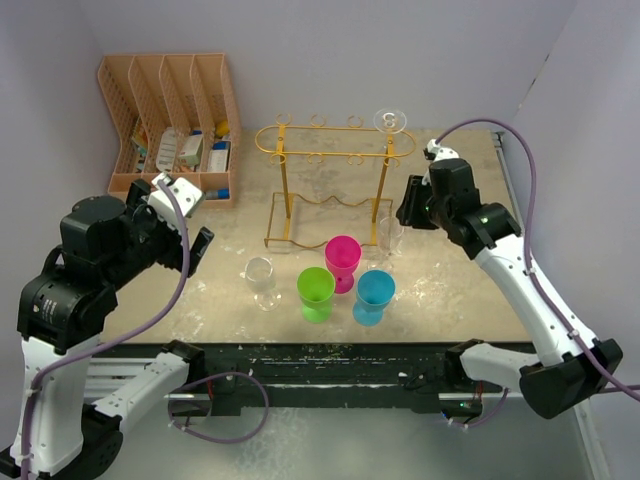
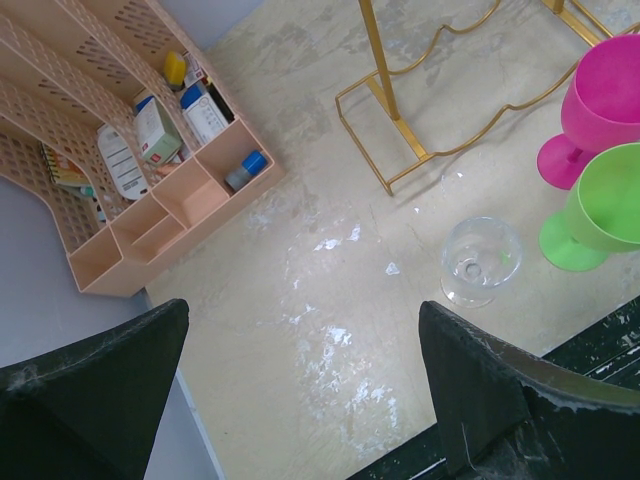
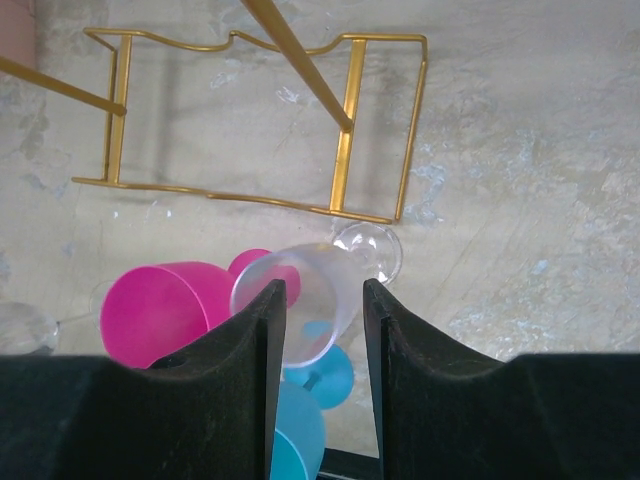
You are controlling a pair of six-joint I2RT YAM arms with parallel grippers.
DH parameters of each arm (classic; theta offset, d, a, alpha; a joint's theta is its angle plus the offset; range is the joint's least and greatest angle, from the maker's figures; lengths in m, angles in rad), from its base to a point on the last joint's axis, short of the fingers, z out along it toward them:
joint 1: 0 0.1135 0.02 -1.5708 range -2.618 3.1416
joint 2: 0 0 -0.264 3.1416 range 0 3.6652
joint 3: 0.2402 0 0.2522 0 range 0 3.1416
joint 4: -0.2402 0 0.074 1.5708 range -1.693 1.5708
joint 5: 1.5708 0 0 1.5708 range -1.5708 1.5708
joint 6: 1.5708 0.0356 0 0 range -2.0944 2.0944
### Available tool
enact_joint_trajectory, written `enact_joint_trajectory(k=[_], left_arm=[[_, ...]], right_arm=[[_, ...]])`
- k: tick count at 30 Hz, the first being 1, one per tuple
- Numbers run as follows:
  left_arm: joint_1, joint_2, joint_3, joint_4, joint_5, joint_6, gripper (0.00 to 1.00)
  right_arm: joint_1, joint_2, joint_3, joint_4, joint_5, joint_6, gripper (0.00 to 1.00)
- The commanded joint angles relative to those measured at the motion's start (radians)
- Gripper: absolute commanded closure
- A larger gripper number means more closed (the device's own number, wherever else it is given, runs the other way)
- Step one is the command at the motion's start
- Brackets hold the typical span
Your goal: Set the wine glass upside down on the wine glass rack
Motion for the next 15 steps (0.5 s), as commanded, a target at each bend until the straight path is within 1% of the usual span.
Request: enact_joint_trajectory(k=[1, 11, 12, 14, 15], left_arm=[[-0.006, -0.009, -0.011, 0.039, -0.009, 0.006, 0.0], [-0.013, -0.015, -0.018, 0.04, -0.018, 0.011, 0.0], [-0.014, -0.014, -0.023, 0.041, -0.021, 0.011, 0.0], [-0.016, -0.017, -0.029, 0.041, -0.022, 0.012, 0.0], [-0.017, -0.016, -0.03, 0.043, -0.023, 0.012, 0.0]], right_arm=[[0.011, 0.014, -0.006, 0.008, 0.03, -0.003, 0.6], [0.02, 0.063, -0.061, 0.026, 0.003, -0.011, 0.61], [0.019, 0.064, -0.065, 0.027, 0.009, -0.012, 0.64], [0.02, 0.073, -0.073, 0.029, 0.029, -0.013, 0.75], [0.02, 0.081, -0.079, 0.031, 0.035, -0.013, 0.78]])
